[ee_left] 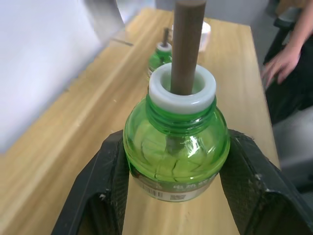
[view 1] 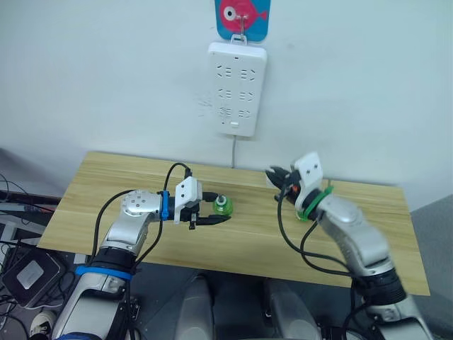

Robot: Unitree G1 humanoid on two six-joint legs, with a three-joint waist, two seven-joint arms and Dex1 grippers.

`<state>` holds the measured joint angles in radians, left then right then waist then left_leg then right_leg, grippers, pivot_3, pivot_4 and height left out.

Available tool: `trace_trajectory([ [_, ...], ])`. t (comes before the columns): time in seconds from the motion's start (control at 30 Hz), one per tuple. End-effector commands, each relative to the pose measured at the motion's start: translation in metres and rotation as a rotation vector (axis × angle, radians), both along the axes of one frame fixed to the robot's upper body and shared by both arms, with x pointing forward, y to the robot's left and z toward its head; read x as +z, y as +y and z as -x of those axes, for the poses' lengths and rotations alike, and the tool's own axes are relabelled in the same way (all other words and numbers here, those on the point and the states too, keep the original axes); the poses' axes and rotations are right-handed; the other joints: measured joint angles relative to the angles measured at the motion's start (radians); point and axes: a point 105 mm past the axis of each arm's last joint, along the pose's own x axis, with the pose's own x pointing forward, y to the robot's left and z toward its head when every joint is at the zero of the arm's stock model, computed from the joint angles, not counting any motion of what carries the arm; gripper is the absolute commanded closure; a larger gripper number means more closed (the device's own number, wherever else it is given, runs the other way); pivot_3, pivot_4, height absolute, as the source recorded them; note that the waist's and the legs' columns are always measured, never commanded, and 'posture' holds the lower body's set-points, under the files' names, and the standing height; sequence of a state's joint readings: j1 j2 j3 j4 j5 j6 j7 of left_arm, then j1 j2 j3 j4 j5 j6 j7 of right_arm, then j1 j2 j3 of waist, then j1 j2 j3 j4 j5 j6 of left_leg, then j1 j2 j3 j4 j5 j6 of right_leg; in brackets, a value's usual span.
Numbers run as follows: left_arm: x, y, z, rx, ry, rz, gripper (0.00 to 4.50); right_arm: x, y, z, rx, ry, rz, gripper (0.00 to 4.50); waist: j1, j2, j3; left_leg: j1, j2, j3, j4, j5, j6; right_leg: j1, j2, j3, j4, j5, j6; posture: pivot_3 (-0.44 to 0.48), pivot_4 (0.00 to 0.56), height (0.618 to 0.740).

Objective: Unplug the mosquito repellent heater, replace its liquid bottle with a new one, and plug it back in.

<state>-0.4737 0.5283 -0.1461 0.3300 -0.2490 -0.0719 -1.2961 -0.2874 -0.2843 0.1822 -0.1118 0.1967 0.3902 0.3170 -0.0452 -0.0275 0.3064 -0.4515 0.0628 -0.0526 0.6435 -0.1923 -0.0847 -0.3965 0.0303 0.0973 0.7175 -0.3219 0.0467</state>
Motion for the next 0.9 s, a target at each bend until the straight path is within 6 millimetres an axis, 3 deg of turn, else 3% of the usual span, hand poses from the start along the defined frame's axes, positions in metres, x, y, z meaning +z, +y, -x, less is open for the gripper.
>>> trace_trajectory([
  [0.03,0.016,-0.001,0.002,-0.007,-0.042,0.03,2.27,-0.008,-0.008,-0.01,-0.113,-0.094,0.005,4.27,-0.009,0.0,0.0,0.0,0.0,0.0,0.0,0.0,0.0,0.0,0.0,0.0,0.0,0.0,0.0,-0.014,0.294,0.74],
  [0.17,0.017,0.0,0.006,-0.009,-0.033,0.025,2.27,-0.031,-0.019,-0.018,-0.21,-0.093,0.016,4.27,-0.012,0.0,0.0,0.001,0.001,0.0,-0.001,0.0,0.0,0.0,0.001,0.0,0.001,0.0,0.0,0.005,0.301,0.74],
  [0.47,0.02,0.003,0.012,-0.01,-0.021,0.012,2.27,-0.053,-0.032,-0.017,-0.271,-0.081,0.008,4.27,0.001,0.001,0.001,0.001,0.001,0.0,-0.001,0.0,0.0,0.0,0.001,0.001,0.0,0.0,0.0,0.015,0.309,0.74],
  [0.9,0.022,-0.002,0.01,-0.026,-0.023,0.014,2.27,-0.058,-0.02,-0.014,-0.252,-0.048,-0.052,4.27,0.004,0.001,0.001,0.001,0.001,0.0,-0.002,0.0,0.0,0.0,0.001,0.001,0.0,-0.001,-0.001,0.002,0.305,0.74],
])
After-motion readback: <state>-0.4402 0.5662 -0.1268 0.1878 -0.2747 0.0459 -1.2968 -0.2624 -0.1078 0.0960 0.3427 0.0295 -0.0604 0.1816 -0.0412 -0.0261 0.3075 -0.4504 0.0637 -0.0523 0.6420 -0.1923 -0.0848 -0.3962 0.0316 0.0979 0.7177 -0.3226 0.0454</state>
